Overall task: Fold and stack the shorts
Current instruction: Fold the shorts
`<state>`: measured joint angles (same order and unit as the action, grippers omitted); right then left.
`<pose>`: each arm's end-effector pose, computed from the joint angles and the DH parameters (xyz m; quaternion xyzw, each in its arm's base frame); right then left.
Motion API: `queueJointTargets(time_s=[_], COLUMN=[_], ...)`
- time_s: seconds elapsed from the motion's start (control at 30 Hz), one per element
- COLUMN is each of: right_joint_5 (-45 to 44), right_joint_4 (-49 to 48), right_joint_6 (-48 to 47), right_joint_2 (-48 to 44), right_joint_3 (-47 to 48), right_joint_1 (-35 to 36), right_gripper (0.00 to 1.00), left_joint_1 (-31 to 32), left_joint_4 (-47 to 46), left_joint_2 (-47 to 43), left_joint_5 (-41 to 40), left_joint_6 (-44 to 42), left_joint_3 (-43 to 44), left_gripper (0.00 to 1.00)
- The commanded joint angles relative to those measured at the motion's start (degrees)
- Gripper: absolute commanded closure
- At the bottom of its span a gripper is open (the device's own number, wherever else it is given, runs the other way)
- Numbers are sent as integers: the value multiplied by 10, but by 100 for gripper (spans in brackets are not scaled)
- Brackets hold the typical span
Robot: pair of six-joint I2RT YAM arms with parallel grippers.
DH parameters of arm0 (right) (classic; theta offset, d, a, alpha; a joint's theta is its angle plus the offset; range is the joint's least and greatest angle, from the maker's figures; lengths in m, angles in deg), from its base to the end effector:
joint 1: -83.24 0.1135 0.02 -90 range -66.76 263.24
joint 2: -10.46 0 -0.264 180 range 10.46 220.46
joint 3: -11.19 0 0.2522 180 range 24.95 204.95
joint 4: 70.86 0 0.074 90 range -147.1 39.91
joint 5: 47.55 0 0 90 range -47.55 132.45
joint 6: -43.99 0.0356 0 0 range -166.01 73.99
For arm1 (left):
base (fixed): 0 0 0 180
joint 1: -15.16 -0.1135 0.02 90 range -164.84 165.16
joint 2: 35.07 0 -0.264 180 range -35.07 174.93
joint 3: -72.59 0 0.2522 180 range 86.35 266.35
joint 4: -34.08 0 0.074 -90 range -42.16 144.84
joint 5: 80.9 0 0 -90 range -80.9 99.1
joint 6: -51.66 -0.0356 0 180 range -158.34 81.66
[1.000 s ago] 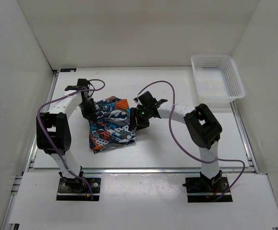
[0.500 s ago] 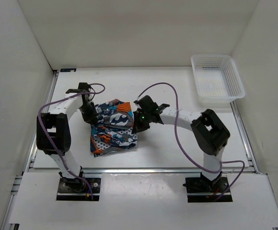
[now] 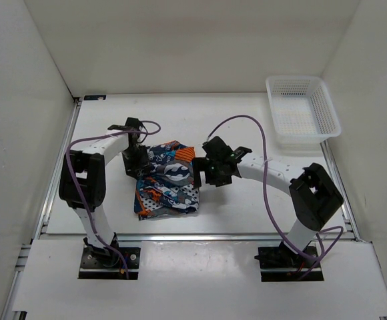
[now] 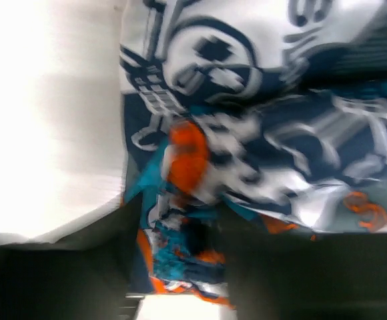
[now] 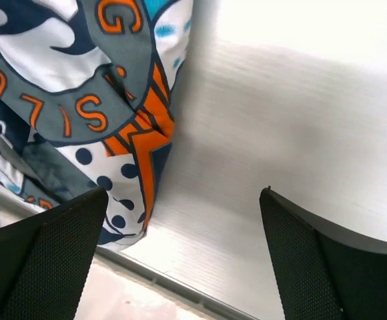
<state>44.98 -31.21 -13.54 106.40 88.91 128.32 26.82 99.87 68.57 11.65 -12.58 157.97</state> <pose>0.2426 0.2455 0.2044 -0.1116 0.9542 0.1898 0.2024 0.3259 -0.0689 0.1821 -0.1214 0.9910 -0.0377 0.0420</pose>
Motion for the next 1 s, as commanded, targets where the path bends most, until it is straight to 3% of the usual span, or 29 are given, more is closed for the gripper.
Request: queueJointTargets(time_s=[0.0,0.07,0.23,0.57,0.73,0.97], right_joint_5=[-55,-86,-191,-394,-459,-439], right_joint_4=[44,73,144,265,315,310], right_joint_6=[-12,-12,-5,-21,-29,-43], right_joint_2=[-42,-61,-165,-355,-405,-441], right_joint_3=[36,42,62,84,84,45], right_joint_1=[-8,-13,-60,-176,-208,-213], right_gripper=[0,0,0,0,0,0], left_joint_1=[-9,-9,-15,-46,-59,-59], left_joint_4=[-8,-8,30,173,153,113], left_joint_2=[1,1,-35,-211,-331,-454], left_joint_5=[-32,-32,-27,-92,-150,-185], left_joint_6=[9,9,3,-7,38,87], left_joint_3=[15,15,48,201,166,98], left_gripper=[33,1,1,1,1,1])
